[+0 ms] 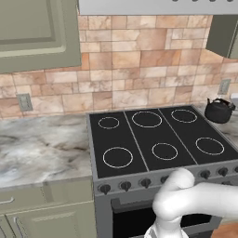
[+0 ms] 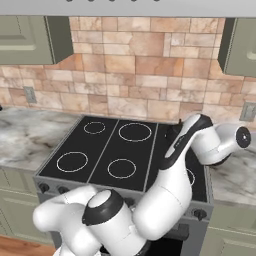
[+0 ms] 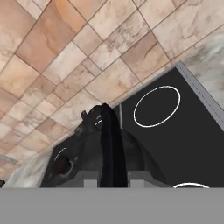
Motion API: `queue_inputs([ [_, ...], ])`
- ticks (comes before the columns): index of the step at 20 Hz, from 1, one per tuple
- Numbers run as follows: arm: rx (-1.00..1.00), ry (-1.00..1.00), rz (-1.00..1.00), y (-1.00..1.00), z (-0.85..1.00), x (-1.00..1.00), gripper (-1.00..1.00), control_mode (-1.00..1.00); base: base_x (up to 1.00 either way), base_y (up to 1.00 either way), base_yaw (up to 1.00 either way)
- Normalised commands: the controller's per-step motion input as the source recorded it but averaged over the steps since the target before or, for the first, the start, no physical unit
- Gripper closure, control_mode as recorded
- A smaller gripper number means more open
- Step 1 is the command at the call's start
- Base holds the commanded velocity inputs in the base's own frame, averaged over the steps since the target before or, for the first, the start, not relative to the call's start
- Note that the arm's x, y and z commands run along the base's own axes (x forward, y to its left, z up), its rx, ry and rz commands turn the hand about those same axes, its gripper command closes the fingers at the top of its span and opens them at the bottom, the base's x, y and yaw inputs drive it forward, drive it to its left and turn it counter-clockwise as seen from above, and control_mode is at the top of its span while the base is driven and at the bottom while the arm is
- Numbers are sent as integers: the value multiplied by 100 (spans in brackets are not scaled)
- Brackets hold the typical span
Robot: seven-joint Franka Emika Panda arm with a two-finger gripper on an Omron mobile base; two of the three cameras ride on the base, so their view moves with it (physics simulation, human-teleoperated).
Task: The kettle is done boiling. Turn off the stove, then wait for 300 timesteps before moving the kettle to the dining table.
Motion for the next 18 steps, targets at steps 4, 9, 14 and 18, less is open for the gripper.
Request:
queue_inputs([
  [4, 0, 0, 0, 0, 0, 0, 100, 100, -63, 0, -8],
  [9, 0, 0, 0, 0, 0, 0, 100, 100, -53, 0, -21],
  [14, 0, 0, 0, 0, 0, 0, 100, 100, -32, 0, -31],
  [18, 0, 0, 0, 0, 0, 0, 100, 100, -27, 0, -36],
])
